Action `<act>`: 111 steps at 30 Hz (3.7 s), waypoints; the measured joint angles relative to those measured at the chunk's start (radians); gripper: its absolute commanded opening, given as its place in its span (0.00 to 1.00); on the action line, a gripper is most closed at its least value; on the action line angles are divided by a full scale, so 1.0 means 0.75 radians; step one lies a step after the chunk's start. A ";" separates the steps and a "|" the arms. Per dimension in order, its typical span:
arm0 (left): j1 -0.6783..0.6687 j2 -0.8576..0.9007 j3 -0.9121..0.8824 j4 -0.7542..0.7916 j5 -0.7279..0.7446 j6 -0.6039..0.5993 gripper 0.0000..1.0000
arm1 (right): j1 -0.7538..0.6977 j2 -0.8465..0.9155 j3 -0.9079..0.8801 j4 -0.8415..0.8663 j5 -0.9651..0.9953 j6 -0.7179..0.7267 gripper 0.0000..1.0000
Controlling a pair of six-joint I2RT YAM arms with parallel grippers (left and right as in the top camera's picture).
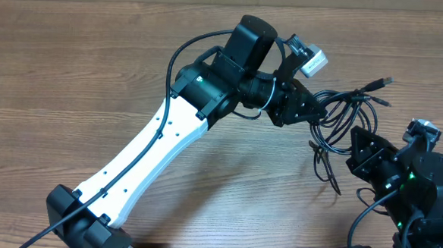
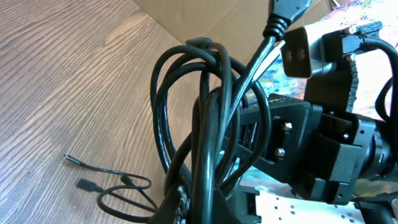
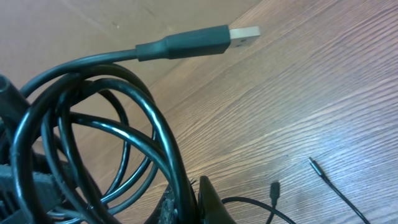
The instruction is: Untangle cables
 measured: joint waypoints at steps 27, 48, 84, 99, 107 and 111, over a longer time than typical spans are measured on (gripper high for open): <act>0.056 0.000 0.000 -0.026 0.004 -0.018 0.41 | -0.003 0.000 0.000 0.043 0.144 0.001 0.04; 0.058 0.000 0.000 -0.046 -0.034 -0.097 0.63 | -0.003 0.000 -0.001 0.356 -0.163 0.046 0.04; 0.064 0.000 -0.001 0.077 -0.052 -0.241 0.04 | -0.003 0.000 -0.001 0.140 -0.225 0.070 0.79; 0.064 0.000 -0.001 0.302 -0.052 -0.485 0.04 | -0.003 0.000 -0.001 0.048 -0.225 0.095 0.71; 0.064 0.000 -0.001 0.393 -0.045 -0.586 0.04 | -0.003 0.022 -0.001 0.045 -0.190 0.384 0.59; 0.064 0.000 -0.001 0.405 -0.040 -0.619 0.04 | -0.003 0.062 -0.001 0.078 -0.158 0.518 0.58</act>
